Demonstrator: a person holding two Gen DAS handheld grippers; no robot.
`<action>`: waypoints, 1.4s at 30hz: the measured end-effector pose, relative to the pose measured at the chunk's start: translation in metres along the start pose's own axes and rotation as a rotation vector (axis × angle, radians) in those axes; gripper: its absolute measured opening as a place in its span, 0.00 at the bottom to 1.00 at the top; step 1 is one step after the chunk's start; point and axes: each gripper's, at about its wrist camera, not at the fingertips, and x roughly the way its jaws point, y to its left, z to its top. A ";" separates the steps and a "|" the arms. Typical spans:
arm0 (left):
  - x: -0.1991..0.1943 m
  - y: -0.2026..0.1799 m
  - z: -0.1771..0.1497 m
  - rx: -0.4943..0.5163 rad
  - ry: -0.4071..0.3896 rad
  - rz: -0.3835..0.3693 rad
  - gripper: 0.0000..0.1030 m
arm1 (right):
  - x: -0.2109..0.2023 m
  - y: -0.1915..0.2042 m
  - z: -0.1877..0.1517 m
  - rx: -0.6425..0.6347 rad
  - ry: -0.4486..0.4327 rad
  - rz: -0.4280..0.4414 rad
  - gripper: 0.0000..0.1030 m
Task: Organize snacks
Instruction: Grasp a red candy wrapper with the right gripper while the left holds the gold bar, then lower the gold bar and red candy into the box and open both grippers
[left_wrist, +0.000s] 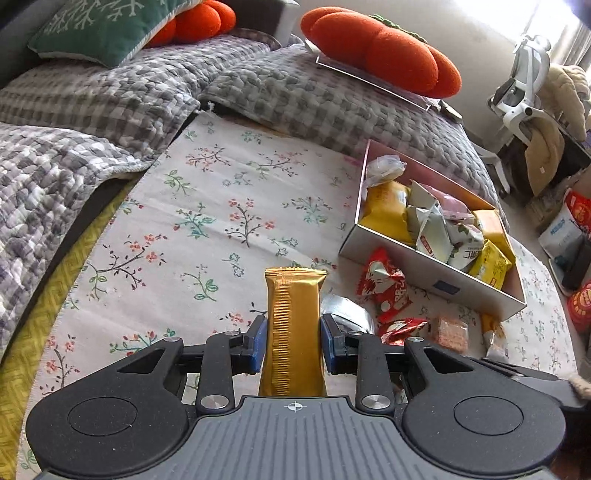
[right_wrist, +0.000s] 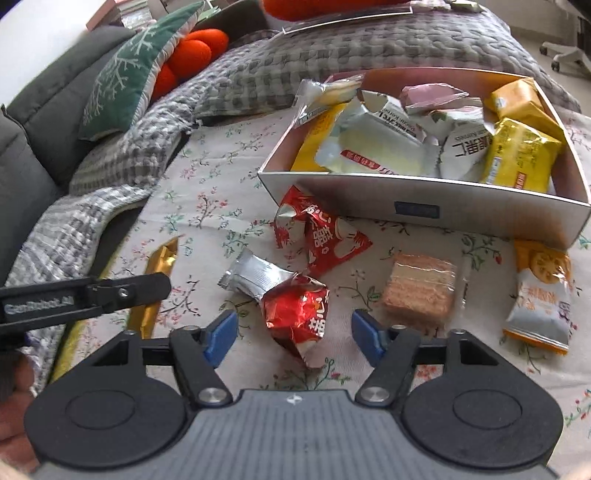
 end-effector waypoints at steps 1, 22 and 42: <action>0.000 0.000 0.000 0.000 0.000 0.000 0.27 | 0.002 0.000 0.000 -0.001 0.002 0.002 0.52; 0.000 -0.008 0.001 0.028 -0.009 -0.016 0.27 | -0.021 -0.008 0.008 0.067 -0.036 0.026 0.27; 0.007 -0.103 0.052 0.167 -0.096 -0.208 0.27 | -0.093 -0.101 0.051 0.407 -0.277 0.048 0.27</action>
